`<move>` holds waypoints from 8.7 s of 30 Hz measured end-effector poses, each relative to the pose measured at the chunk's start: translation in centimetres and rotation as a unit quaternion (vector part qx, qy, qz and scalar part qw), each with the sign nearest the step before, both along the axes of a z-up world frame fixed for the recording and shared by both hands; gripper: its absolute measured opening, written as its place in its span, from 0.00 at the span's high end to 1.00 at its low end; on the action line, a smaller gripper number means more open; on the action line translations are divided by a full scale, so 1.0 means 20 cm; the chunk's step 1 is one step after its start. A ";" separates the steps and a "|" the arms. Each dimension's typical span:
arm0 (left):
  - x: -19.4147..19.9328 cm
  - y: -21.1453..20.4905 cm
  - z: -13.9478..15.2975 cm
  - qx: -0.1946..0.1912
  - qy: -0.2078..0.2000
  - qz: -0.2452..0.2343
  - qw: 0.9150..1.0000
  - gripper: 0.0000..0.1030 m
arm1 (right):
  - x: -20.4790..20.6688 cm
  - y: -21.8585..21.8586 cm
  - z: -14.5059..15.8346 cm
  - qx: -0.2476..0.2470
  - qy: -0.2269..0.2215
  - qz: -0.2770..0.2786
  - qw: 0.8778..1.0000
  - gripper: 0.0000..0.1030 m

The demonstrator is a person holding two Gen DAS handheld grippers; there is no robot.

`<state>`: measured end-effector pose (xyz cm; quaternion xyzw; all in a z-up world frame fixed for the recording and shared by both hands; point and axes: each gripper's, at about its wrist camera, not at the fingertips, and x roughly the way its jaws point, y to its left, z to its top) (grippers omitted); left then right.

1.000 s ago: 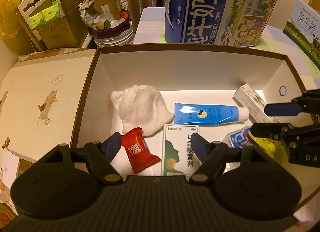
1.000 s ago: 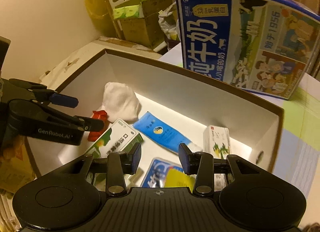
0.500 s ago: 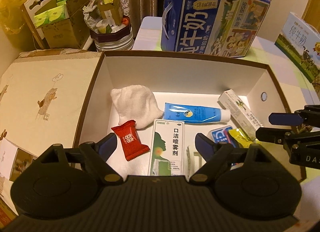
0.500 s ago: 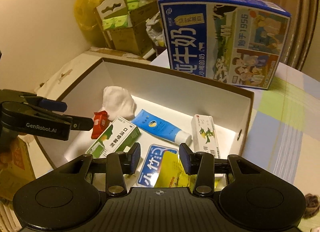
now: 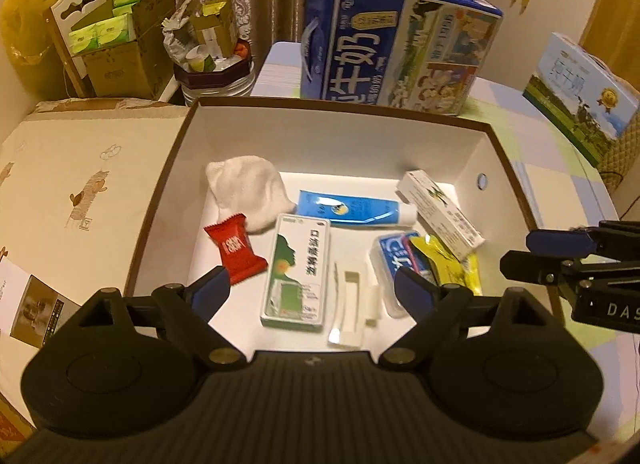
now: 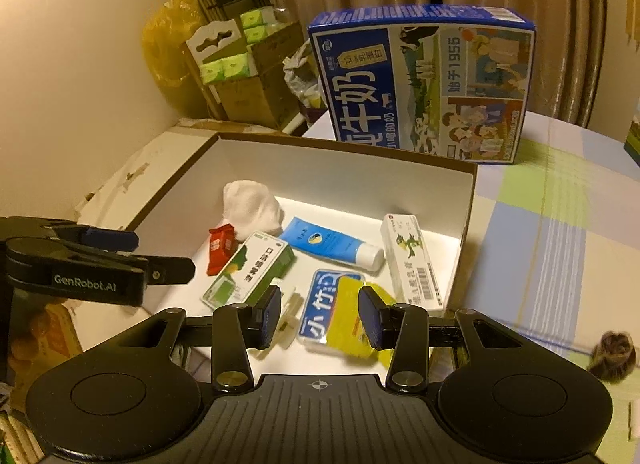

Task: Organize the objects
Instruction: 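Move both grippers out of the box toward the scrunchie and pill bottle, then grasp the white pill bottle with the right gripper, then grasp the dark scrunchie with the left gripper while the right holds the bottle, then carry the scrunchie and pill bottle over the brown box with both grippers, then release the scrunchie with the left gripper while the right releases the pill bottle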

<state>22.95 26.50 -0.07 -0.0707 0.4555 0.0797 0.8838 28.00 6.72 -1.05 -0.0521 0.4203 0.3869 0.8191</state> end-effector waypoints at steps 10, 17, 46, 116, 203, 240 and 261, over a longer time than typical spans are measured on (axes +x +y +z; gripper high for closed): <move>-0.11 -0.14 0.03 0.003 0.000 -0.015 1.000 0.15 | -0.13 -0.13 0.04 0.008 0.007 -0.012 1.000 0.61; -0.14 -0.26 0.05 0.001 -0.004 -0.030 1.000 0.15 | -0.19 -0.23 0.08 0.012 0.006 -0.022 1.000 0.61; -0.17 -1.03 -0.06 -0.018 0.042 -0.151 0.987 0.15 | -0.31 -1.00 0.00 -0.002 0.072 -0.122 0.990 0.61; 0.55 -1.66 -0.50 0.002 0.081 -0.150 0.985 0.15 | 0.40 -1.50 -0.52 -0.082 0.014 -0.176 0.981 0.61; -0.11 -0.61 0.02 -0.053 -0.066 -0.016 0.996 0.81 | -0.12 -0.69 0.05 0.055 -0.020 -0.023 0.998 0.77; 0.02 0.32 -0.26 0.006 0.045 0.088 0.995 0.73 | -0.02 0.08 -0.17 -0.009 -0.008 0.011 1.000 0.77; 0.07 0.25 -0.29 -0.009 0.058 0.039 0.997 0.35 | 0.04 0.08 -0.26 -0.098 0.024 0.040 0.994 0.76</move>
